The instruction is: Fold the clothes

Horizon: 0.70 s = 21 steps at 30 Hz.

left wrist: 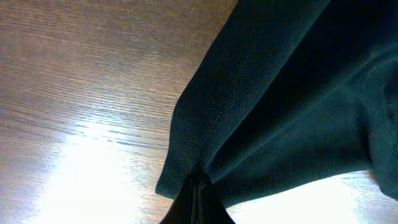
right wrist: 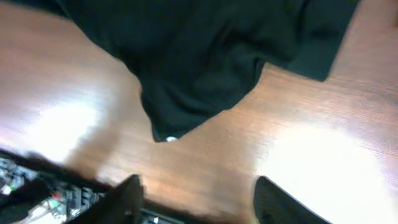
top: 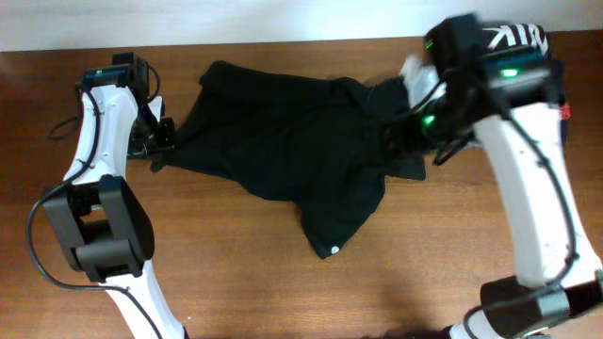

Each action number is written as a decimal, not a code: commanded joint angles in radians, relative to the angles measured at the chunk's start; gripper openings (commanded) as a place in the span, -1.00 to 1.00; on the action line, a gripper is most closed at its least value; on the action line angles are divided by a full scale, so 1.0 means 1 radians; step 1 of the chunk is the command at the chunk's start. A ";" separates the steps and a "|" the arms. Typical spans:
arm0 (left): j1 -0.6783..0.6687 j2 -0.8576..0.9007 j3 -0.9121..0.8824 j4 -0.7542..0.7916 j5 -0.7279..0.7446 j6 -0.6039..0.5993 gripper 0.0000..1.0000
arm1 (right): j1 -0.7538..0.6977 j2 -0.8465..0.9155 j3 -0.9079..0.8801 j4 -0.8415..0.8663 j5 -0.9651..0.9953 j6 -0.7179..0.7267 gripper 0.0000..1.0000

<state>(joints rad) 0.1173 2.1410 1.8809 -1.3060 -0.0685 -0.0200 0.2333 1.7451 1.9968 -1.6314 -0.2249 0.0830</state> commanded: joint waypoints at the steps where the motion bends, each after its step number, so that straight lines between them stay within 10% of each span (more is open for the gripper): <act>1: 0.000 -0.010 -0.002 0.016 0.014 -0.006 -0.99 | 0.069 0.010 -0.224 0.083 0.014 0.065 0.34; 21: 0.000 -0.010 -0.002 0.064 0.028 -0.003 -0.99 | 0.274 0.014 -0.928 0.752 -0.079 0.192 0.19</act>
<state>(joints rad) 0.1173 2.1410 1.8809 -1.2446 -0.0479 -0.0200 0.4877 1.7618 1.1084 -0.9192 -0.2901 0.2596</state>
